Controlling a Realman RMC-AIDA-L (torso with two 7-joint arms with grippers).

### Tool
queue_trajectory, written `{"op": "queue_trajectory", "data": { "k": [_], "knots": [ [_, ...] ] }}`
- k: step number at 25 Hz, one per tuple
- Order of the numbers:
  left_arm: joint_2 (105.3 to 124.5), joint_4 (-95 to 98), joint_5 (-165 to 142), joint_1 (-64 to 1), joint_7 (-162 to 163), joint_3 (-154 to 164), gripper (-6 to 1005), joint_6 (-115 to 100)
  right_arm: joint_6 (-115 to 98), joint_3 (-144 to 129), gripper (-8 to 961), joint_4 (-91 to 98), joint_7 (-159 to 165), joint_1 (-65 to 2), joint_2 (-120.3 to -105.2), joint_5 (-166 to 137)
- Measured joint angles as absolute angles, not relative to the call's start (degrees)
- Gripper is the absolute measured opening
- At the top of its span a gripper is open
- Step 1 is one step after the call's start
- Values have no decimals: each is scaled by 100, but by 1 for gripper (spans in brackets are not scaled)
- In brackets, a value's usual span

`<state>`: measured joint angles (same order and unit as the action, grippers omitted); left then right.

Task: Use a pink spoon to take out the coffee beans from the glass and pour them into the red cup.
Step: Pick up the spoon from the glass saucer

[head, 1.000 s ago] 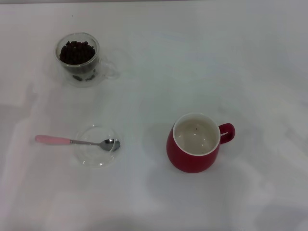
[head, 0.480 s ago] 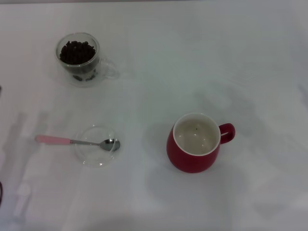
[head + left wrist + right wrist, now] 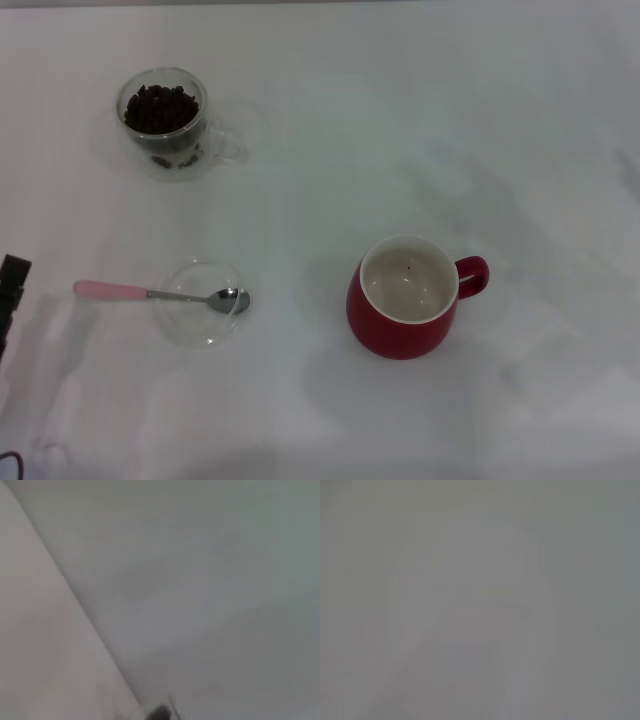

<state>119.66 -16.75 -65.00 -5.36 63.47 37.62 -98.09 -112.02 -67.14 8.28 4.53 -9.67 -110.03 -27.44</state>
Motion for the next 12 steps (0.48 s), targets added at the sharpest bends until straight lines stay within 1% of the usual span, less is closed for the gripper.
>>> {"op": "queue_trajectory", "data": {
  "k": [4,12],
  "knots": [
    [11970,-1698,-6500,-549,6415,3830,863,-9731,-11196,-6706,719,855,455,-985,-11002,-2746],
    [11955,-1661,-6505,-801,6931,4083,862,-9169,-11278,-6690,718,987,425,-836,-11063,-2757]
  ]
}}
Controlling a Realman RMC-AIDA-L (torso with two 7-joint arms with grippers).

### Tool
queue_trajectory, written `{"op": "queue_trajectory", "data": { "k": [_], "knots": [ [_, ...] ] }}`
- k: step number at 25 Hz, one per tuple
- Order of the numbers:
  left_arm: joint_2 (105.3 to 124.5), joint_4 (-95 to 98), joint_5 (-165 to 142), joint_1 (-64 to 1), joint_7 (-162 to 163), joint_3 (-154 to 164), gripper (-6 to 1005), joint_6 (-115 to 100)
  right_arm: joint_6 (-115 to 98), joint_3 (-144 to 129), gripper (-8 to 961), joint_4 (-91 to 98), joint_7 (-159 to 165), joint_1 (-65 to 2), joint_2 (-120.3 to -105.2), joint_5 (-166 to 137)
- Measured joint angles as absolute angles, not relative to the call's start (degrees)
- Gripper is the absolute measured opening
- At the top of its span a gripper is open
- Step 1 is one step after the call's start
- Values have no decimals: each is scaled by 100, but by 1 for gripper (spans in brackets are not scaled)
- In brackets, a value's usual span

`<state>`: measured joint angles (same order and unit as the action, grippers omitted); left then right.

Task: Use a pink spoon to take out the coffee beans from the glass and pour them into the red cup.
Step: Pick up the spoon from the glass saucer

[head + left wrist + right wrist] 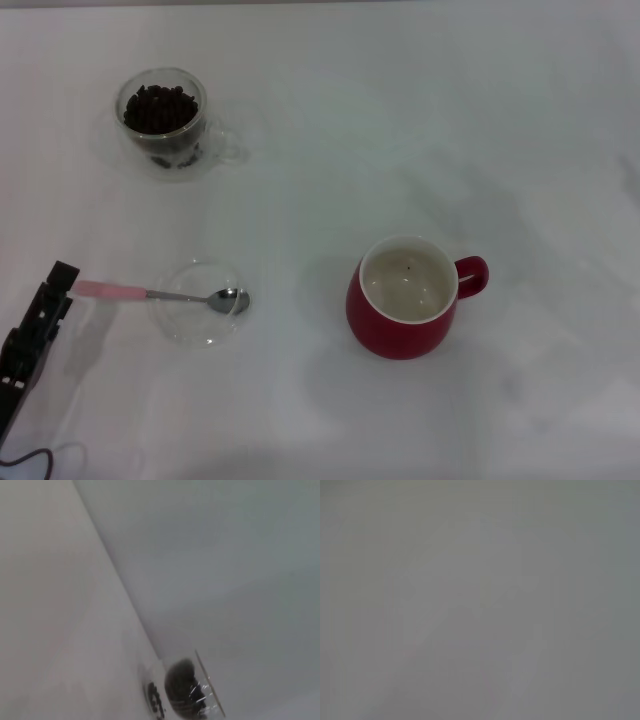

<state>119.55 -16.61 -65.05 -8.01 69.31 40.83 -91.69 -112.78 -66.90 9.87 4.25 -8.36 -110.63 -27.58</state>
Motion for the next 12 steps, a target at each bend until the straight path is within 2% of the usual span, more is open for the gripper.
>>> {"op": "queue_trajectory", "data": {
  "k": [12],
  "knots": [
    [11959,-1589,-6615,-1160,7140,4363,836,-8852,-11345,-6626,718,1047,422,-681,-11110,-2753]
  ]
}}
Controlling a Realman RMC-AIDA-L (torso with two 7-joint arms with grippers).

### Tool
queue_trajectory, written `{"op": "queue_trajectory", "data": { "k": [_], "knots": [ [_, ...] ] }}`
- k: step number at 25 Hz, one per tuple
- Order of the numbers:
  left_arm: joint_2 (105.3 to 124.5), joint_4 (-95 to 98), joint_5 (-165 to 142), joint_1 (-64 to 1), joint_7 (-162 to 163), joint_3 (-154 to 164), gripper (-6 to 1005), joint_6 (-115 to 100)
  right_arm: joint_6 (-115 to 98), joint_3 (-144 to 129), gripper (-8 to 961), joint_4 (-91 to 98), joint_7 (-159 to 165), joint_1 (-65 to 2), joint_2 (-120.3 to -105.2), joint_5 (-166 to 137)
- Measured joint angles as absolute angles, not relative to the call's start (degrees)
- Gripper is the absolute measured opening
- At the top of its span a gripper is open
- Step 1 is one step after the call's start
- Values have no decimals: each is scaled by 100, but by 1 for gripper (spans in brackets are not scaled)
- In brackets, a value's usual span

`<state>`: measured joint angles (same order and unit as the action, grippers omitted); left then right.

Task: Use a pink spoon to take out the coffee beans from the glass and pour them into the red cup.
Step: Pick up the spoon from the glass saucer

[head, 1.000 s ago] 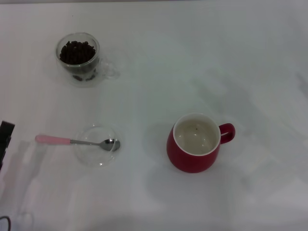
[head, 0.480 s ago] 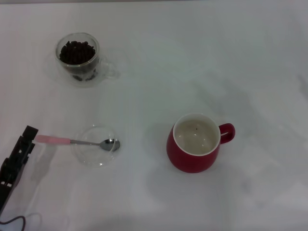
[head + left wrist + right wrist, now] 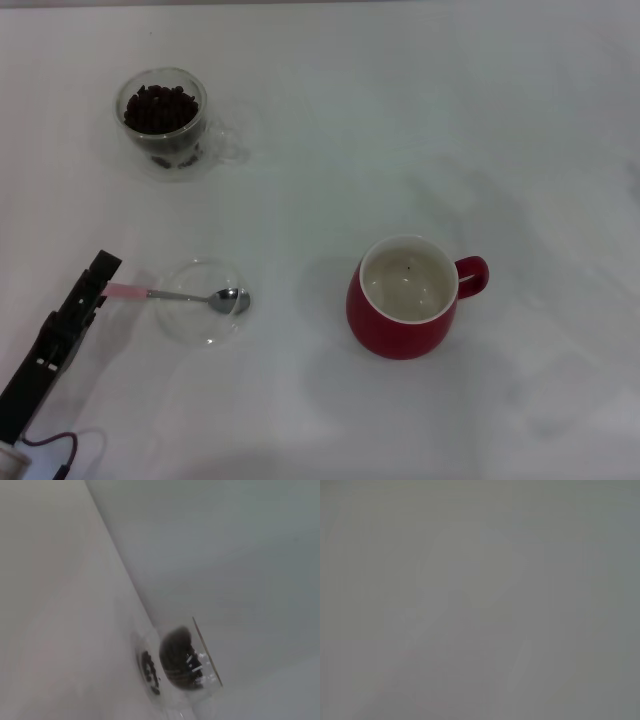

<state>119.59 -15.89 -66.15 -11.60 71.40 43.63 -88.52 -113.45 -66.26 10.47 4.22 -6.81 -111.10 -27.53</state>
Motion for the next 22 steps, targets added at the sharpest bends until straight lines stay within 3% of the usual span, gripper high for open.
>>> {"op": "queue_trajectory", "data": {
  "k": [22],
  "knots": [
    [11964,-1589,-6785,-1409,7030,4368,787,-8566,-11345,-6619,717,1016,404,-662,-11164,-2751]
  ]
}}
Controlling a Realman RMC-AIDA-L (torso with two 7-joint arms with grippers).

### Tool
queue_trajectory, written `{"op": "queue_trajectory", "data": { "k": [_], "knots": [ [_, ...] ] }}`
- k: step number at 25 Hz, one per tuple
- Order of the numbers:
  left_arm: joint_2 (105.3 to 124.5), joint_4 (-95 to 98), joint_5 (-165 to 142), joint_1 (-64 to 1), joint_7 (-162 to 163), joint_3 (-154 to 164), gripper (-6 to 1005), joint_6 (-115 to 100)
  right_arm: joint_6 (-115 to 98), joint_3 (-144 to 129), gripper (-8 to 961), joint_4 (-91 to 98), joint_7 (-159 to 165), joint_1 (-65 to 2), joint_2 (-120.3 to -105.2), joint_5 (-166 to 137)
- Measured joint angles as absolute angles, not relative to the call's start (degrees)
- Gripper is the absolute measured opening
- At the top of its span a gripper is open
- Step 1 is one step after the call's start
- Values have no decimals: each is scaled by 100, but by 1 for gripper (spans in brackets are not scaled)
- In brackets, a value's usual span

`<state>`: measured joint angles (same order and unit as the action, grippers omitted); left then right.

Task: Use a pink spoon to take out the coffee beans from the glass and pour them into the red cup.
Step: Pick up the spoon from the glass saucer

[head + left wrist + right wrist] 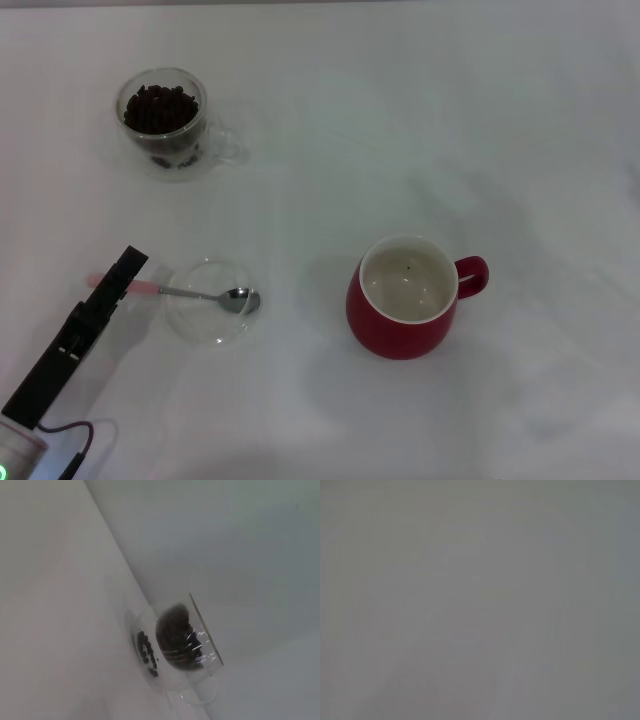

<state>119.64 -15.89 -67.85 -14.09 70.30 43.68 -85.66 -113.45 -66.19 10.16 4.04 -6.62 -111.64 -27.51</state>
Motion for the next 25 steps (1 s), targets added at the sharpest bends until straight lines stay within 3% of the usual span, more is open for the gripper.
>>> {"op": "queue_trajectory", "data": {
  "k": [8,11,16,25],
  "knots": [
    [11971,-1523,-6767,-1352,7017,4337,785,-8566,-11328,-6617,716,1043,404,-659,-11175,-2744],
    [11971,-1521,-6740,-1315,7006,4317,726,-8566,-11309,-6617,716,1046,404,-662,-11174,-2742],
    [11970,-1520,-6738,-1336,7001,4315,483,-8529,-11306,-6618,716,1046,404,-679,-11171,-2741],
    [11959,-1513,-6734,-1405,7015,4316,174,-8372,-11343,-6617,715,1046,404,-708,-11186,-2741]
  ]
}}
